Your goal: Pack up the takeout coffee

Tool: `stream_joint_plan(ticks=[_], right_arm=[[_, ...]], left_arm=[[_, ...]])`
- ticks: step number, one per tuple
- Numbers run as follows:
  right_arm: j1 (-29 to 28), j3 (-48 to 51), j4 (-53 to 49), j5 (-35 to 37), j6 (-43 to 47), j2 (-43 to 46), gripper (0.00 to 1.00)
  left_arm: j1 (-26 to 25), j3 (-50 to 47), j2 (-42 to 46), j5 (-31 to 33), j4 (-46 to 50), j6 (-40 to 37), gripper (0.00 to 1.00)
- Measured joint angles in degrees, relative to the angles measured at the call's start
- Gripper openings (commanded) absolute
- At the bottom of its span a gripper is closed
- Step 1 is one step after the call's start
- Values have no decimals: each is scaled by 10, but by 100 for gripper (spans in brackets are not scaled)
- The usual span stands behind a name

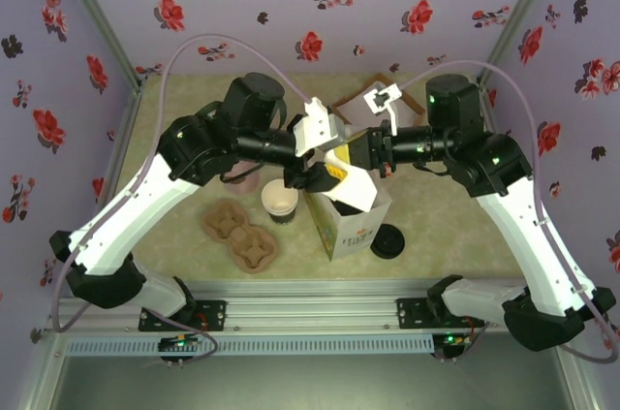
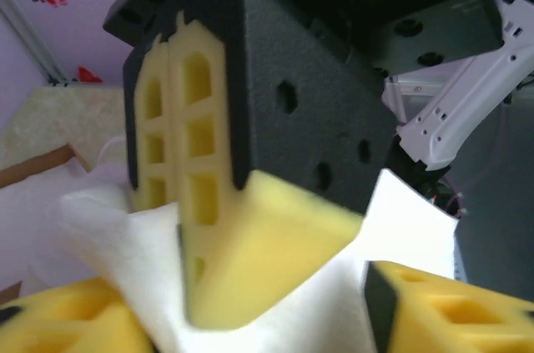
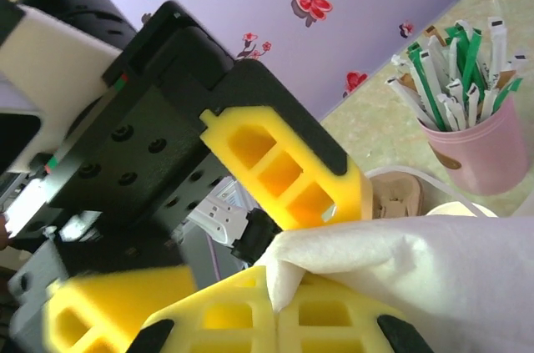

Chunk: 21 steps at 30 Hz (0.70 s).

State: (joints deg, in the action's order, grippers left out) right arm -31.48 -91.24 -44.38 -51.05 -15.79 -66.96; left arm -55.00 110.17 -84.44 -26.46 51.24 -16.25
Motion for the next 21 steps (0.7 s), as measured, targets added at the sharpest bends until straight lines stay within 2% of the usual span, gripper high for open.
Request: stream_joint_plan(ticks=[2, 5, 11, 14, 18, 21], right_arm=[[0, 0, 3, 0, -3, 2, 0], [0, 0, 5, 3, -4, 4, 0], [0, 1, 13, 16, -8, 8, 0], [0, 2, 17, 21, -10, 11, 0], [0, 2, 27, 22, -14, 12, 0], [0, 3, 29, 22, -14, 12, 0]], left_arm=[[2, 0, -1, -2, 2, 7, 43], [3, 0, -1, -2, 3, 10, 42], [3, -7, 3, -8, 2, 17, 54], [5, -17, 6, -11, 3, 23, 53], [5, -26, 9, -14, 2, 27, 30], [7, -27, 9, -15, 2, 28, 19]])
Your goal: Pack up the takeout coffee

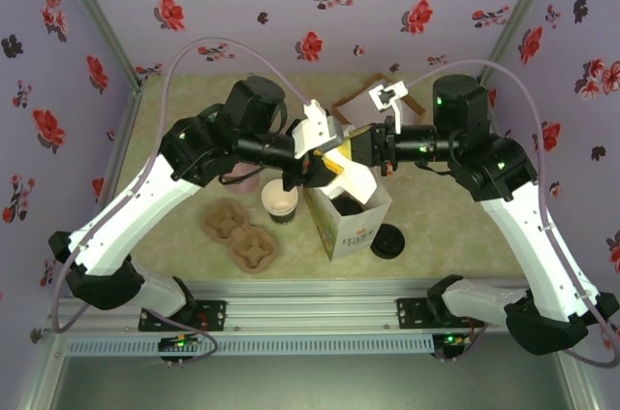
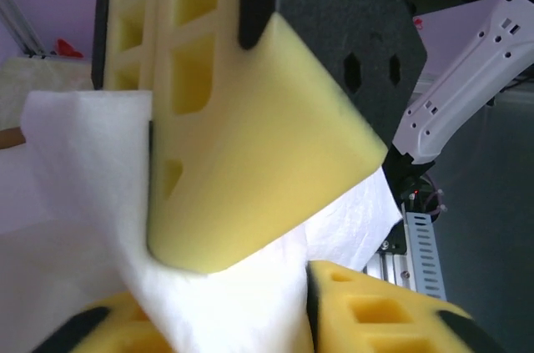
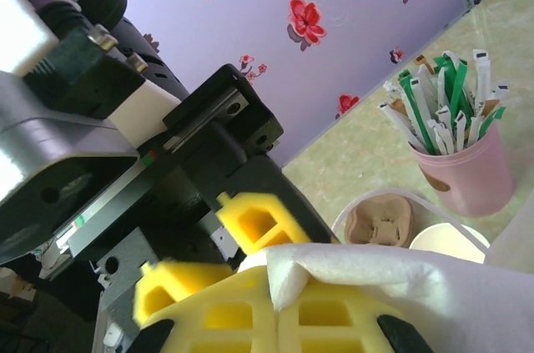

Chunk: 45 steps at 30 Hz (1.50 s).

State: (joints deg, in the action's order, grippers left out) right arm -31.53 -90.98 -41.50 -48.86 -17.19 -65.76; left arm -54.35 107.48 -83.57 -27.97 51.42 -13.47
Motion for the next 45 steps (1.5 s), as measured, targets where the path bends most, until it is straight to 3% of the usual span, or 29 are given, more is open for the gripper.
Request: stream_joint_plan(ticks=[4, 6, 15, 19, 23, 35, 45], right_arm=[[0, 4, 2, 0, 0, 2, 1], [-1, 5, 2, 0, -1, 2, 21], [-1, 12, -5, 38, 0, 10, 76], [-1, 11, -22, 88, 6, 20, 89], [-1, 7, -59, 183, 9, 33, 99], [-1, 5, -129, 485, -4, 123, 99], [-1, 12, -163, 579, -15, 114, 99]], left_arm=[[2, -1, 1, 0, -2, 2, 0], [4, -6, 4, 1, -5, 0, 0], [5, -24, 31, 34, -24, 17, 0], [6, -24, 32, 69, -32, 35, 0], [6, -23, 32, 111, -34, 72, 0], [3, 21, 4, 208, -42, 280, 0], [-56, 34, -11, 351, -41, 435, 0]])
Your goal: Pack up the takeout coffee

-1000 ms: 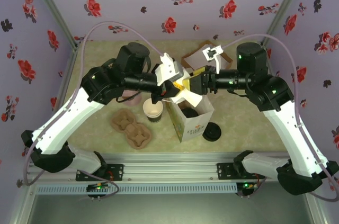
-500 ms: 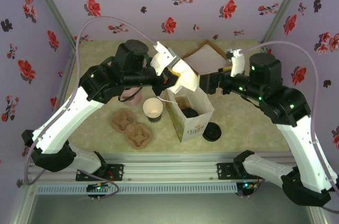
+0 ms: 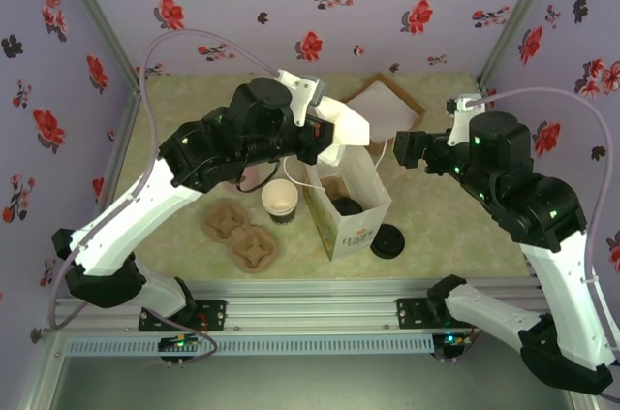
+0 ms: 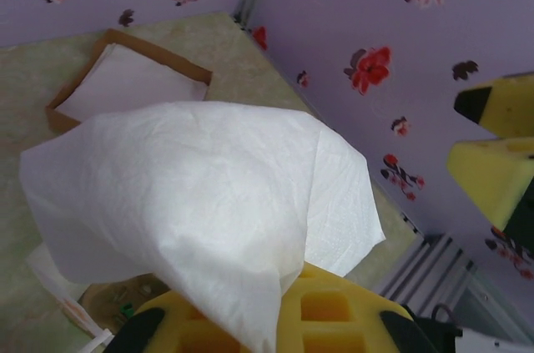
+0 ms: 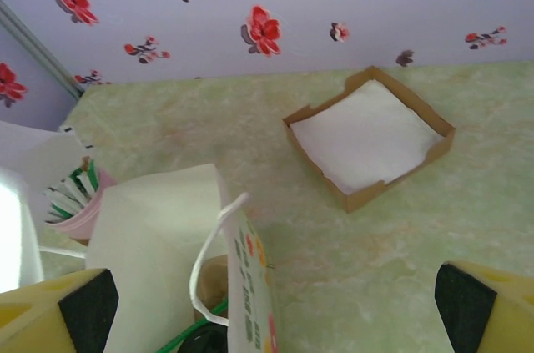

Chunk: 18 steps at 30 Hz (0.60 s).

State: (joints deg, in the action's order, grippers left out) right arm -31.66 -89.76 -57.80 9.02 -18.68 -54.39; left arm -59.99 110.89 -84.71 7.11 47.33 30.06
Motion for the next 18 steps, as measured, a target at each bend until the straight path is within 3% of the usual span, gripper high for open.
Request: stream_joint_plan(ticks=[8, 18], right_arm=[[0, 10, -9, 14, 0, 0, 99], [2, 28, -9, 16, 0, 0, 99]], left_arm=[[-16, 42, -47, 110, 29, 92, 0], [-44, 96, -132, 139, 78, 178, 0]])
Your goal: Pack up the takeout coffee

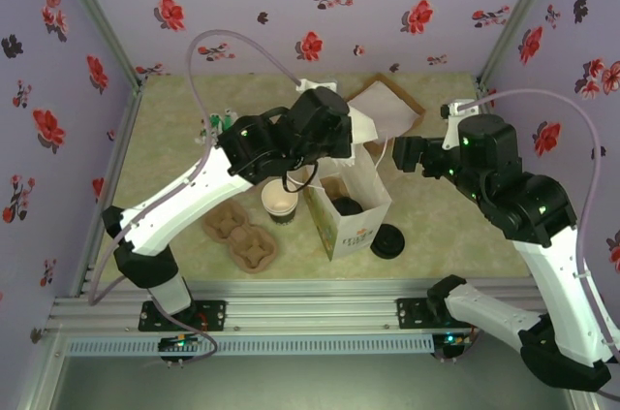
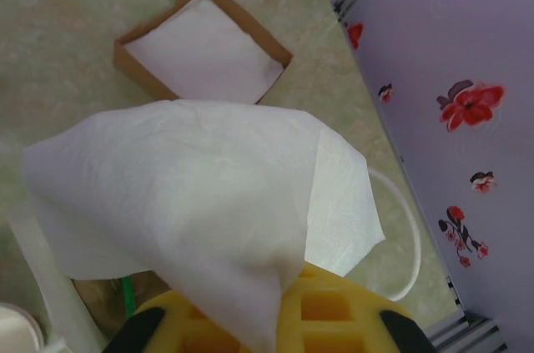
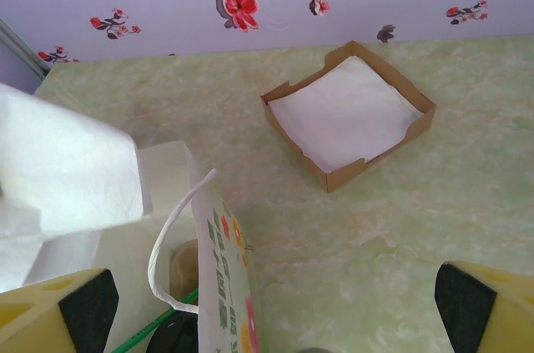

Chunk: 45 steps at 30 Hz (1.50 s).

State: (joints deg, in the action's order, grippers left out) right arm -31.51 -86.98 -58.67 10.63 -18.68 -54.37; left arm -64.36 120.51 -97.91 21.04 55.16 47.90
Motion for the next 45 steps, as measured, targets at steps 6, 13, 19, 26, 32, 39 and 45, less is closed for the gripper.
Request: stream_joint_plan(ticks=[6, 13, 19, 26, 32, 39, 45], right_arm=[[1, 7, 0, 1, 0, 0, 99], [4, 14, 0, 1, 0, 1, 99], [5, 16, 0, 1, 0, 3, 99], [7, 21, 0, 1, 0, 4, 99], [9, 27, 0, 1, 0, 4, 99], [13, 28, 0, -1, 0, 4, 99], [19, 36, 1, -3, 1, 8, 99]], left_arm=[[-5, -3, -1, 5, 9, 45, 0], [6, -19, -1, 9, 24, 80, 0], [21, -52, -1, 6, 23, 95, 0], [34, -76, -1, 3, 23, 107, 0], [39, -89, -1, 1, 24, 107, 0], [40, -64, -36, -1, 38, 107, 0], [40, -44, -76, -3, 57, 104, 0]])
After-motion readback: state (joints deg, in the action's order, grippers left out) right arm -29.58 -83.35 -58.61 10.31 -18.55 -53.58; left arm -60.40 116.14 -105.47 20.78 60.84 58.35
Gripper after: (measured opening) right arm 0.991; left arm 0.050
